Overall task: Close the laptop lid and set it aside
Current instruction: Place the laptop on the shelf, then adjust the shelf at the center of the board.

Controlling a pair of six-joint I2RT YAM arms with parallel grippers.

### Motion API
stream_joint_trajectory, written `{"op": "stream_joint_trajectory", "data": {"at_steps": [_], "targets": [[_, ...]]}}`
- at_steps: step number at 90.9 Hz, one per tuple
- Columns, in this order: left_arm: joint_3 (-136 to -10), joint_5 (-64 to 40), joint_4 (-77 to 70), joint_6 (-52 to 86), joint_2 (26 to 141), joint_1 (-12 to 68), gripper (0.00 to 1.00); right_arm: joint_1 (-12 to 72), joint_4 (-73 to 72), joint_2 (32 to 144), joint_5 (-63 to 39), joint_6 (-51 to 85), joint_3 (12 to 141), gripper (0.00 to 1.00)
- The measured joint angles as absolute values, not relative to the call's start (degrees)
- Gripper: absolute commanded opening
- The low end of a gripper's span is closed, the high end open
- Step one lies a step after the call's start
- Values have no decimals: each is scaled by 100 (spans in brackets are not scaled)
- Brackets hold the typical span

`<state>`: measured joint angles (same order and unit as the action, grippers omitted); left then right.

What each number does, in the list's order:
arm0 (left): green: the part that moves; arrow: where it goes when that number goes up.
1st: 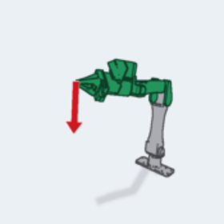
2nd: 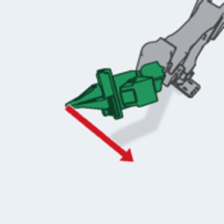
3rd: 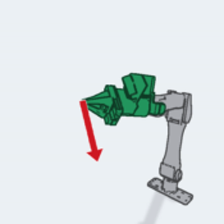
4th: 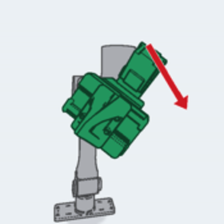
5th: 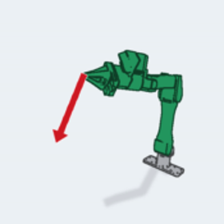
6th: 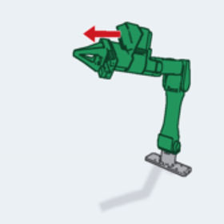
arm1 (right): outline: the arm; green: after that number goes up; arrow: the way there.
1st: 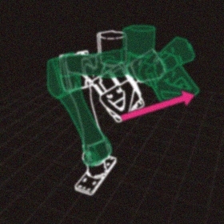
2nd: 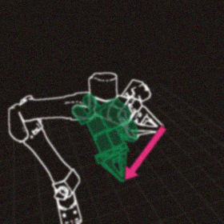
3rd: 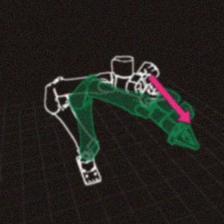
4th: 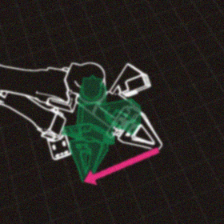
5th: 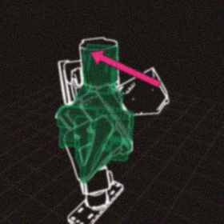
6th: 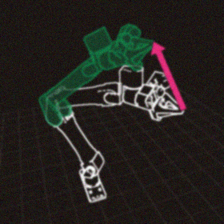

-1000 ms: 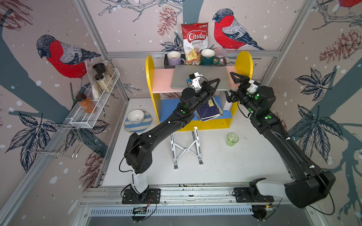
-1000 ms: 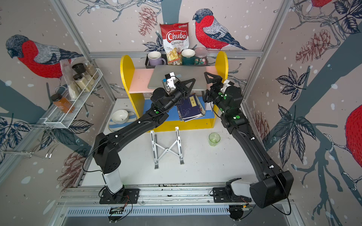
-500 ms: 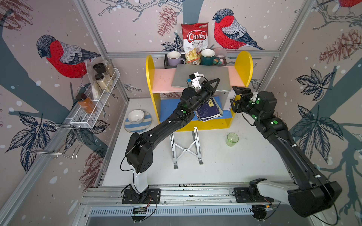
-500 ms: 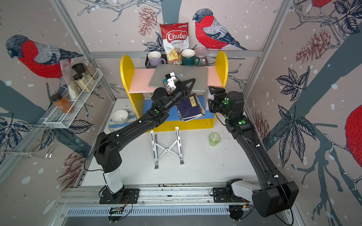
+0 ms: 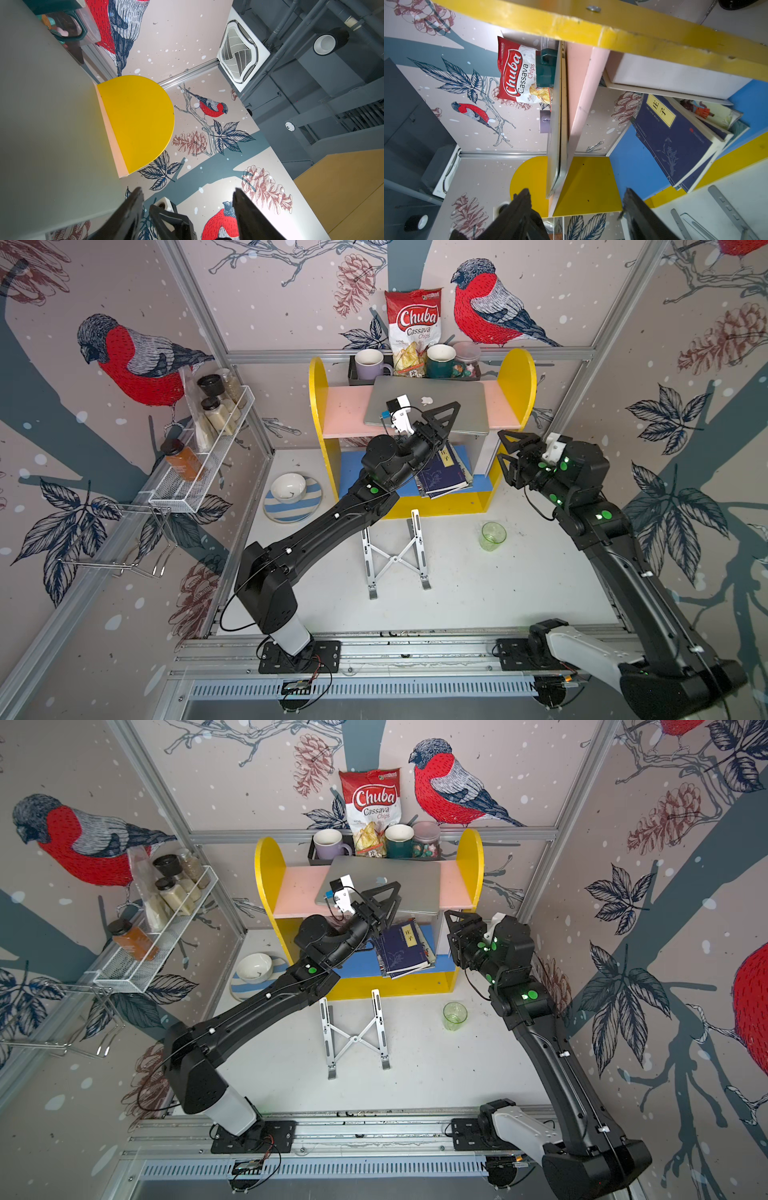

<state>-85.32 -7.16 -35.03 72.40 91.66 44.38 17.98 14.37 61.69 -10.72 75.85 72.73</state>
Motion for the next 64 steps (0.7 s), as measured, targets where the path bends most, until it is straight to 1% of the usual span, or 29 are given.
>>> {"op": "stream_joint_trajectory", "data": {"at_steps": [10,18,20,27,33,45,64], "targets": [[-8027,-537,-3052,6936,8451,4541,69,1817,1557,6106,-1105,7323,7275,19],[-7749,-307,-2414,6532,7771,4619,69,1905,1660,6198,-1282,7170,7387,0],[-7699,-261,-2255,6420,7599,4641,69,1933,1678,6235,-1326,7131,7430,0],[-7483,12,-1562,5981,6928,4698,77,2073,1719,6429,-1468,6976,7642,0],[-7334,255,-908,5645,6390,4705,81,2213,1767,6628,-1612,6855,7846,0],[-6963,1028,462,5111,5321,4705,92,2355,1811,6991,-1789,6687,8141,0],[-6346,1975,1968,4755,3959,4705,94,2292,1817,7540,-1957,6589,8429,0]]}}
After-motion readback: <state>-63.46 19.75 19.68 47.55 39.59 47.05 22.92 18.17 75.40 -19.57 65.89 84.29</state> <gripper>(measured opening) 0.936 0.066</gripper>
